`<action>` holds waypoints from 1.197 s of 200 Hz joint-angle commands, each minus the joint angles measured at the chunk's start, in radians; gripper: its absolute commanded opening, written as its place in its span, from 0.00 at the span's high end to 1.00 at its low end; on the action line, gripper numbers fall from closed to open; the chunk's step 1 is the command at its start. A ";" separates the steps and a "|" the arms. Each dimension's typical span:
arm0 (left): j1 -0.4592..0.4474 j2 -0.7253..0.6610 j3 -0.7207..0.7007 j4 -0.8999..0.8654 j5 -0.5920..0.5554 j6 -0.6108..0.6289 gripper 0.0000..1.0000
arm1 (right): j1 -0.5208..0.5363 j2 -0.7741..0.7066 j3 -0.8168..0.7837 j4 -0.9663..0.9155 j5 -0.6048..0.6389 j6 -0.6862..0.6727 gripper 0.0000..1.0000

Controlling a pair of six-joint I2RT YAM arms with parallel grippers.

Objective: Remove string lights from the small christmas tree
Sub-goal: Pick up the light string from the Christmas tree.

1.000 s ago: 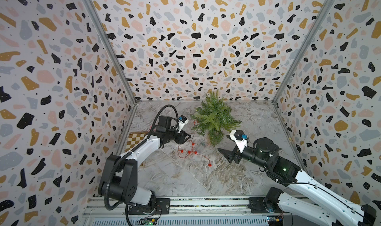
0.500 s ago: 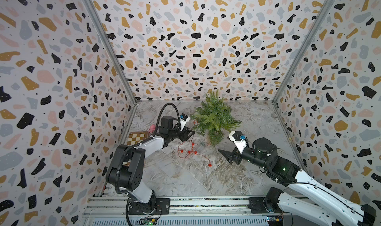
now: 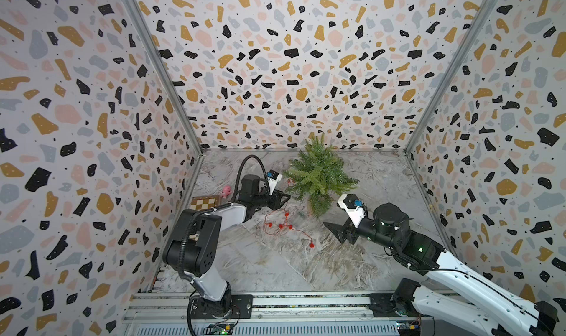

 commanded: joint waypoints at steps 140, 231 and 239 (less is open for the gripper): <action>-0.025 0.040 -0.065 0.244 -0.067 -0.091 1.00 | 0.001 -0.029 0.042 -0.027 0.015 -0.010 0.17; -0.023 -0.152 0.002 -0.086 -0.251 -0.047 1.00 | 0.001 -0.026 0.052 -0.032 0.033 -0.012 0.17; -0.023 -0.159 0.019 -0.128 -0.282 -0.046 1.00 | 0.001 -0.026 0.053 -0.030 0.034 -0.013 0.17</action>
